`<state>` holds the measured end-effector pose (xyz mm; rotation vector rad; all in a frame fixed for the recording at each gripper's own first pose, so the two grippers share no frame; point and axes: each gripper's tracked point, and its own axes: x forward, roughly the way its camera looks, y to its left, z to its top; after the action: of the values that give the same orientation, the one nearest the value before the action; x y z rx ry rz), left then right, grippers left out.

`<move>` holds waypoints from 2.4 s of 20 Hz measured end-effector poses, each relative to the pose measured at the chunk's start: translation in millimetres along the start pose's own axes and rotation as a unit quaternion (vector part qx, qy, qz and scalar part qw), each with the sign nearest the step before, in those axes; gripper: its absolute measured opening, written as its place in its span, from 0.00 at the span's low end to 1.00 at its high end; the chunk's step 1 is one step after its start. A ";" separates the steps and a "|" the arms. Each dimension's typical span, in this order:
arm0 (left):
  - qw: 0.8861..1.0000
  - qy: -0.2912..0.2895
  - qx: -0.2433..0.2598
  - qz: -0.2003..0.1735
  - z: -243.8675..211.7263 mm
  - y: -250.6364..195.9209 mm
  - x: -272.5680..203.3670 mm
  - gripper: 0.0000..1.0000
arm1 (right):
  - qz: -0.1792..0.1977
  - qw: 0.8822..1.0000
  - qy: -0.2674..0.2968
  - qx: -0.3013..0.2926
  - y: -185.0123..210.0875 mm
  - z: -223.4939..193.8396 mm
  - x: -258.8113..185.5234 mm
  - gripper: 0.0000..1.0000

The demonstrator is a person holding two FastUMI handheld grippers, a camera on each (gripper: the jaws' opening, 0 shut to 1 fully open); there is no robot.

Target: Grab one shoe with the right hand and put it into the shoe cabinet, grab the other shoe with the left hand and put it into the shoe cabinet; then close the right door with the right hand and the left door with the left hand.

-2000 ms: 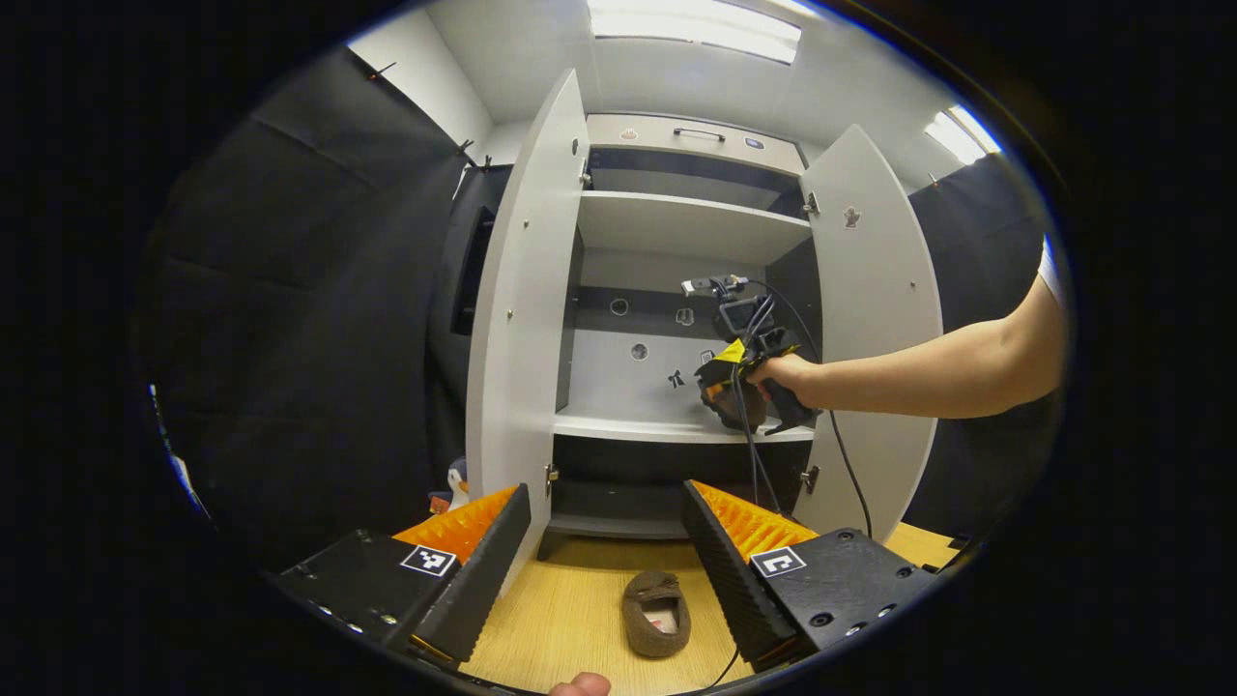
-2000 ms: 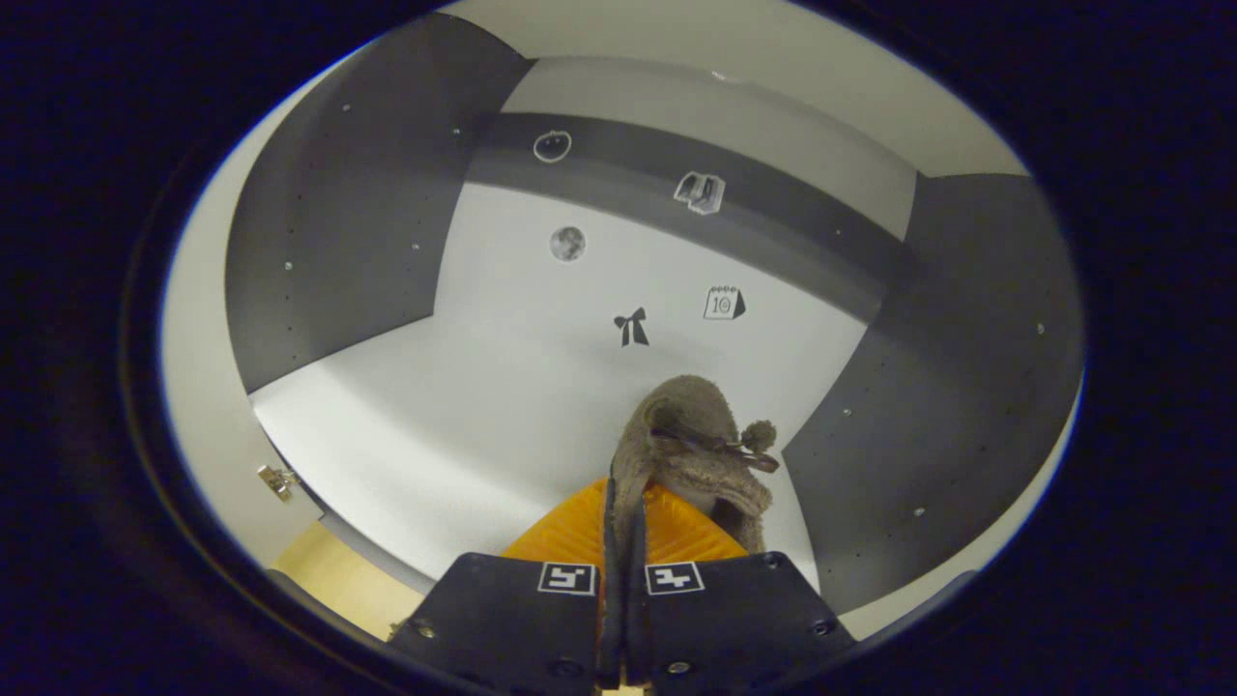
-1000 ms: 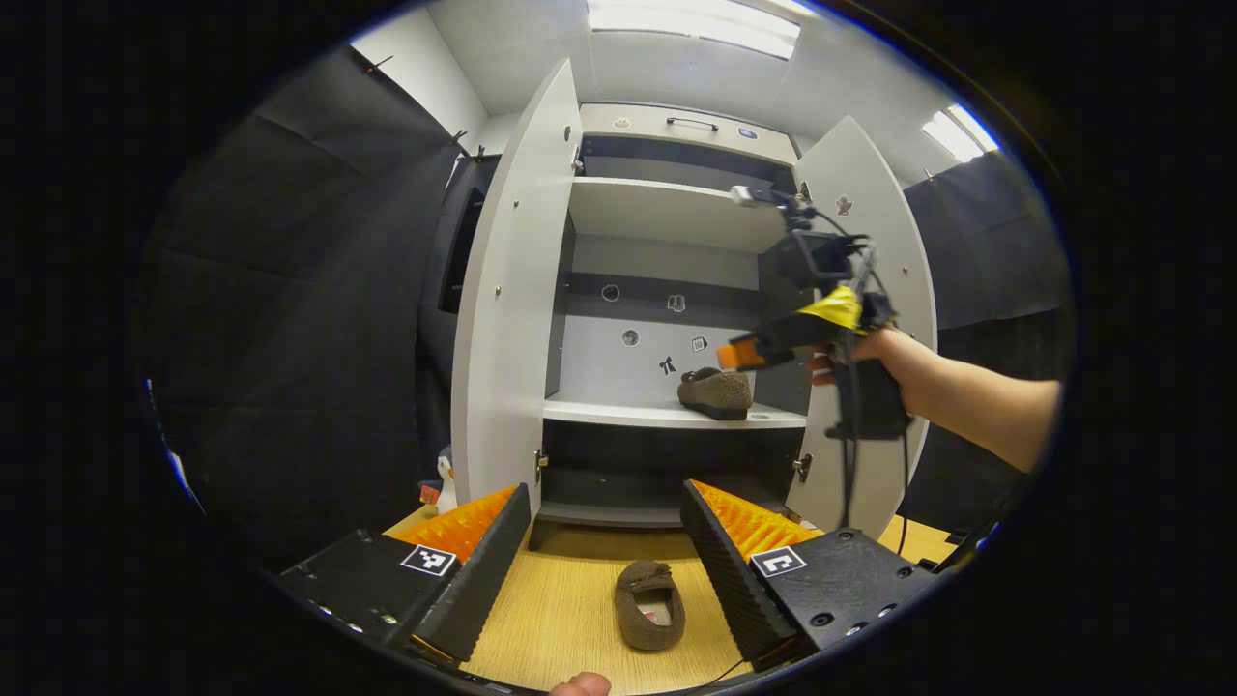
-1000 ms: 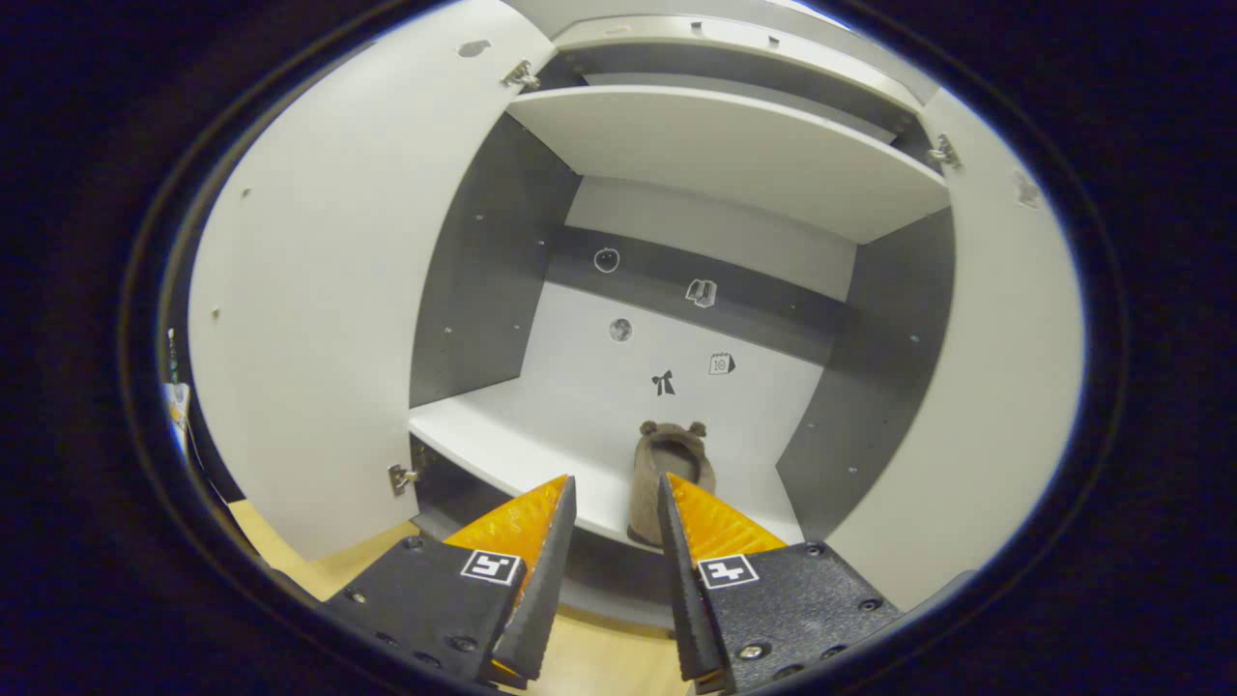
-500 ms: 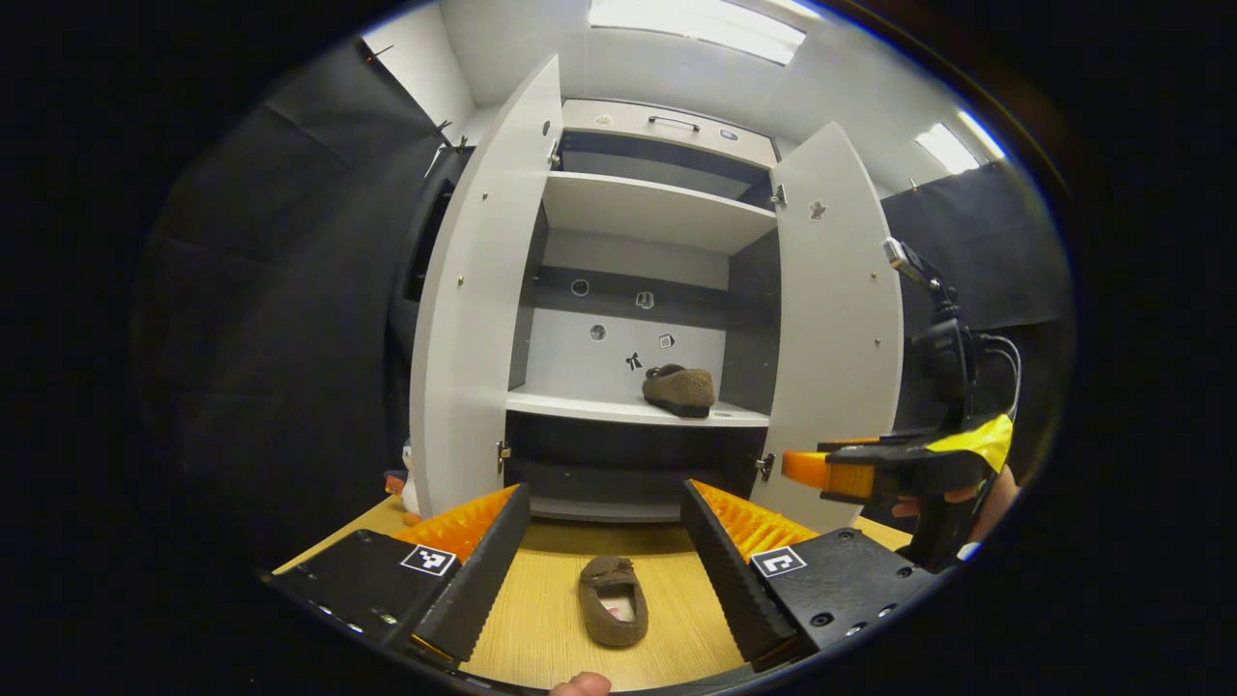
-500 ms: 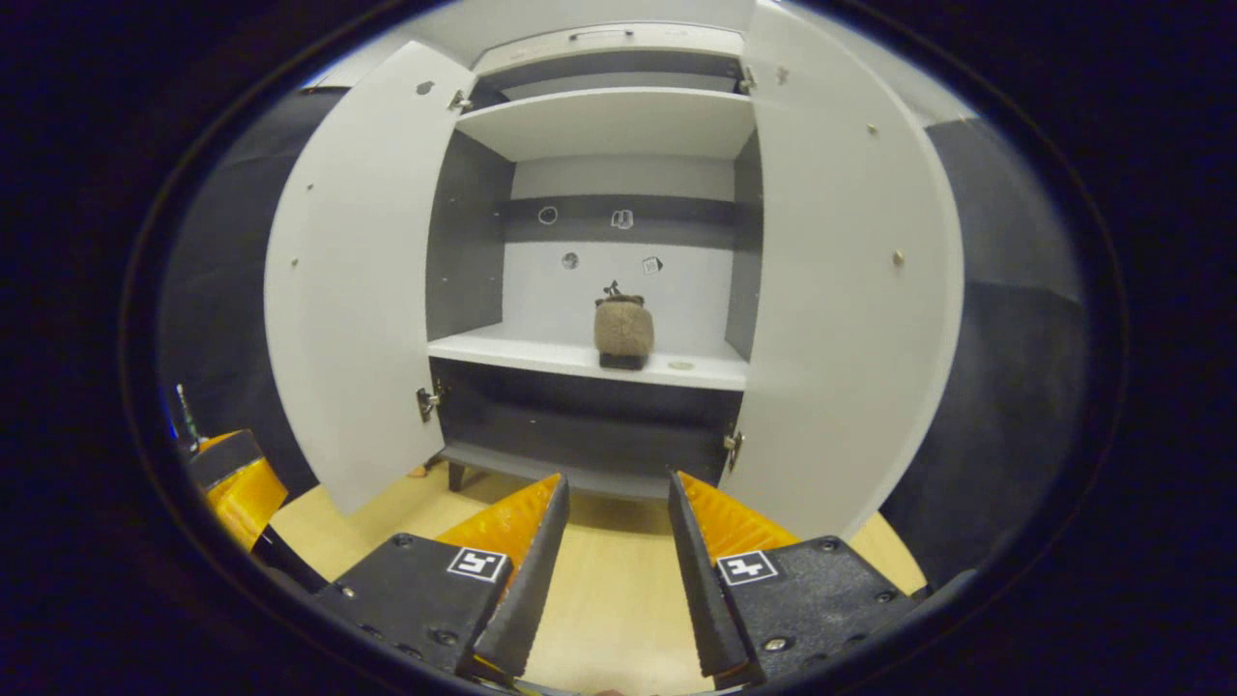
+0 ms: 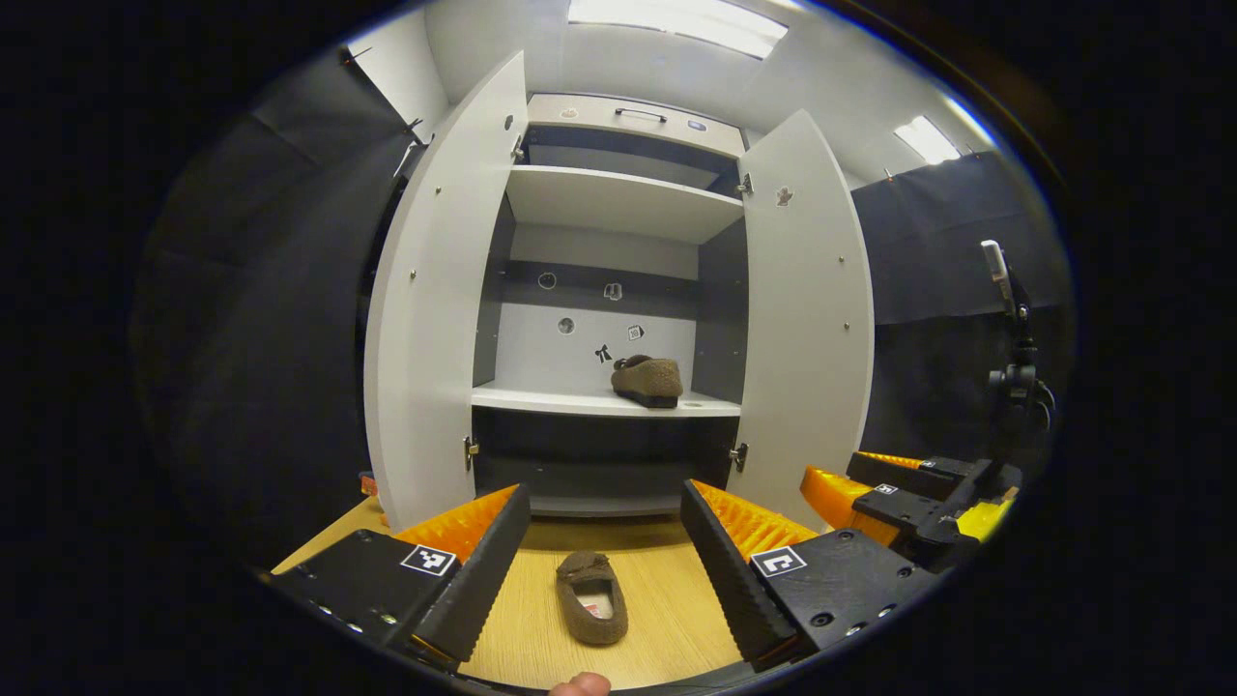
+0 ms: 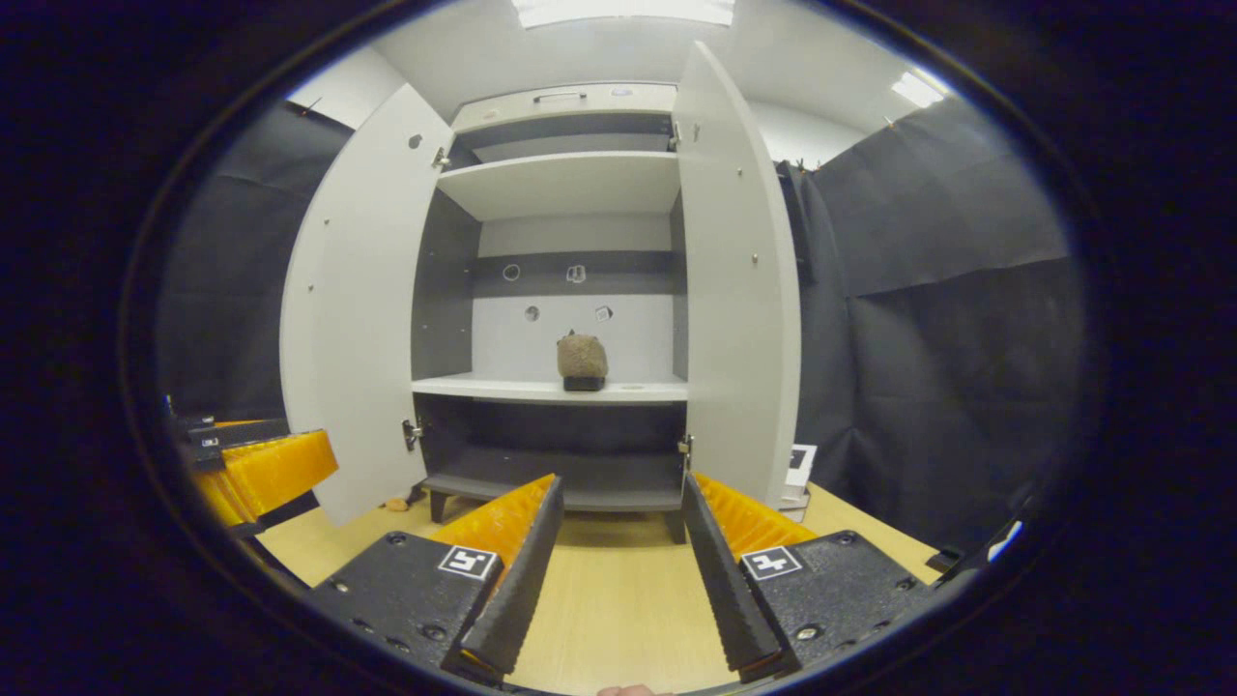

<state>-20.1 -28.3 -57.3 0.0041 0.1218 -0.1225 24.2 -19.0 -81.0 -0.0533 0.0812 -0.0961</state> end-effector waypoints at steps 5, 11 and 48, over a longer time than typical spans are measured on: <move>1.000 0.004 0.002 0.001 -1.4 -1.7 4.4 0.95 | -0.017 1.000 -0.007 -0.002 -13.4 1.4 -0.6 0.82; 1.000 0.004 0.005 0.001 -2.1 -5.6 10.1 0.95 | -0.014 1.000 -0.013 0.008 -15.0 11.7 1.4 0.82; 0.930 0.350 -0.111 0.019 -288.4 62.8 119.3 0.81 | -0.024 1.000 0.017 0.001 -32.4 1.8 9.3 0.82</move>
<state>70.3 22.8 -358.3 -0.1788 0.8512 -0.0628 30.5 -52.0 -78.0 -0.0518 0.1133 -0.1452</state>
